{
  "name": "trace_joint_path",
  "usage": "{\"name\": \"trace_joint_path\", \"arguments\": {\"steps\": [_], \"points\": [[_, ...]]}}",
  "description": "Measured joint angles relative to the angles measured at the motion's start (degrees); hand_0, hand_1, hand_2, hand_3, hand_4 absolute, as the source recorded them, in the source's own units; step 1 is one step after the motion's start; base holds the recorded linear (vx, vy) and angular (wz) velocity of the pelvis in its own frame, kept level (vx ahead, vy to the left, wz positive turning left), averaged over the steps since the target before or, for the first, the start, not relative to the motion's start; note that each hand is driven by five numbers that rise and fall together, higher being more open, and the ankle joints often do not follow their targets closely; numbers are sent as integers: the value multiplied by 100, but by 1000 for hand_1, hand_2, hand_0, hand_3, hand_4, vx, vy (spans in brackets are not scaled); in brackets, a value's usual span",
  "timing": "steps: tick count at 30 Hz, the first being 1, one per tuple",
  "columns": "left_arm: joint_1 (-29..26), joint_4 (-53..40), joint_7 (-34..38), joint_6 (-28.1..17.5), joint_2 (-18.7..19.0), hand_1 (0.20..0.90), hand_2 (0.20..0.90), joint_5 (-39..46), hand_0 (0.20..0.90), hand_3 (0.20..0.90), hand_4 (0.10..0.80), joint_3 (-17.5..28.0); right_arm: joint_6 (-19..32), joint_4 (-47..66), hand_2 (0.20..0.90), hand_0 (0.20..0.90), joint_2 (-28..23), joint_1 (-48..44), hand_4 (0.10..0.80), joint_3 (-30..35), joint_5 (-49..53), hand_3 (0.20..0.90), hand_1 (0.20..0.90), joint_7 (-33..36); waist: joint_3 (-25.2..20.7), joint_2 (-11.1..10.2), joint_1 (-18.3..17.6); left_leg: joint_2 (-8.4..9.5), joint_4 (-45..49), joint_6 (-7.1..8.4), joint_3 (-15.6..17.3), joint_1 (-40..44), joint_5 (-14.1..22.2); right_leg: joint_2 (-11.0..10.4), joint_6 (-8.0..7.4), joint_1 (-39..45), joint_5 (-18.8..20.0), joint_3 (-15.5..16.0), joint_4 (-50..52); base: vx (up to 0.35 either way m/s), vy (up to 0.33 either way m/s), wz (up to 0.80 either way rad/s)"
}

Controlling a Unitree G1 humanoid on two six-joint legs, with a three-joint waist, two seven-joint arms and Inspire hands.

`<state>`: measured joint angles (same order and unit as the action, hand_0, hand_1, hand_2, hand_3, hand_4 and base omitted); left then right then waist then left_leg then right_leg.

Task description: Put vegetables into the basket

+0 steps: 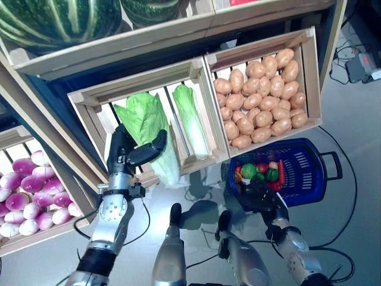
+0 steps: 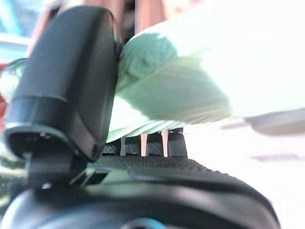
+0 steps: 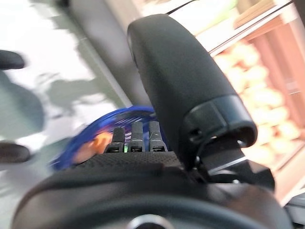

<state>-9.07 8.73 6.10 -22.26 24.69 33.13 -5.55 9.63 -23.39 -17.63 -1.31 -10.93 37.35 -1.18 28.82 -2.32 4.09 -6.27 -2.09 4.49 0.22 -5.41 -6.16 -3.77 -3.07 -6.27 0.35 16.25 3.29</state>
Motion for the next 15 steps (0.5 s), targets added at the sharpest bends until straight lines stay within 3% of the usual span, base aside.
{"name": "trace_joint_path", "arguments": {"steps": [3, 6, 15], "points": [[29, -275, -531, 20, -272, 300, 300, 1179, 300, 300, 400, 1, -48, 478, 900, 900, -14, 27, 800, 57, -372, 900, 900, 1, -126, 2, -9, 19, -77, -33, 13, 226, 23, 11, -39, 285, 41, 1, -211, 118, -13, 4], [29, -441, -688, 195, -478, 300, 300, 1788, 300, 300, 400, 3, -368, 1016, 900, 900, -127, 73, 800, 69, -630, 900, 900, 4, -249, 32, -13, 36, -168, -59, 25, 440, 41, 9, -71, 526, 66, -5, -351, 86, -24, 1], [254, -460, -753, 965, -592, 300, 300, 2167, 300, 300, 400, -172, -1481, 1979, 900, 900, -459, 22, 800, -79, -920, 900, 900, -8, -866, -90, -94, 79, -295, -94, 158, 773, 80, 44, -107, 936, 204, -85, -756, 68, 5, -4]]}}
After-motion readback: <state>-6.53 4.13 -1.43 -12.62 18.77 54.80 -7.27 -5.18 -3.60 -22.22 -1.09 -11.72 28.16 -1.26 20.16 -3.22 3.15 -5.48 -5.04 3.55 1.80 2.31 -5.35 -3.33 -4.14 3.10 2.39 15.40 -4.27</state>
